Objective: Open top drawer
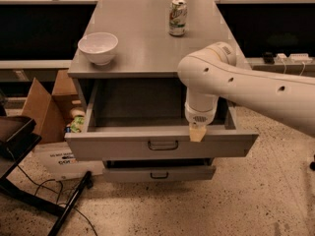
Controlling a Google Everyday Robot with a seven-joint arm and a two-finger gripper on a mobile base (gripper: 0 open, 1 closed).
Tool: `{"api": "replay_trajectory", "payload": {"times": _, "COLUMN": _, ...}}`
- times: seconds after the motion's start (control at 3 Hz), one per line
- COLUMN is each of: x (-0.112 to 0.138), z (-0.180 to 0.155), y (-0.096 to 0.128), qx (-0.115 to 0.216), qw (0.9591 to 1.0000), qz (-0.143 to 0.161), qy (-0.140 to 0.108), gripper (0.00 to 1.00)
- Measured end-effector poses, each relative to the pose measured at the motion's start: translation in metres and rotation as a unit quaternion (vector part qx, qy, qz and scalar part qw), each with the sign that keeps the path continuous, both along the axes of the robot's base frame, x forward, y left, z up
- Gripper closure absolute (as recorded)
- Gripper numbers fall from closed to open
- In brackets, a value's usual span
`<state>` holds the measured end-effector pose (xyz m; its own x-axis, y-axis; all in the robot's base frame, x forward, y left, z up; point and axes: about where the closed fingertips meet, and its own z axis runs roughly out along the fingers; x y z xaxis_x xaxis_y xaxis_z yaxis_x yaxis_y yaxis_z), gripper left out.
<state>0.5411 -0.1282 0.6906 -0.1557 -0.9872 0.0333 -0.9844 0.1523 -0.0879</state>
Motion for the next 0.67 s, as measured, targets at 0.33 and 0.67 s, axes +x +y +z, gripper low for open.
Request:
{"api": "replay_trajectory", "payload": {"times": 0.33, "x": -0.011, "z": -0.001, "y": -0.004, "qx": -0.005, "qw": 1.0, "qz": -0.005, "qy": 0.005, "gripper": 1.0}}
{"api": "replay_trajectory", "payload": {"times": 0.67, "x": -0.027, "z": 0.002, "y": -0.004, "qx": -0.005, "qw": 0.9998, "qz": -0.015, "qy": 0.014, "gripper": 1.0}}
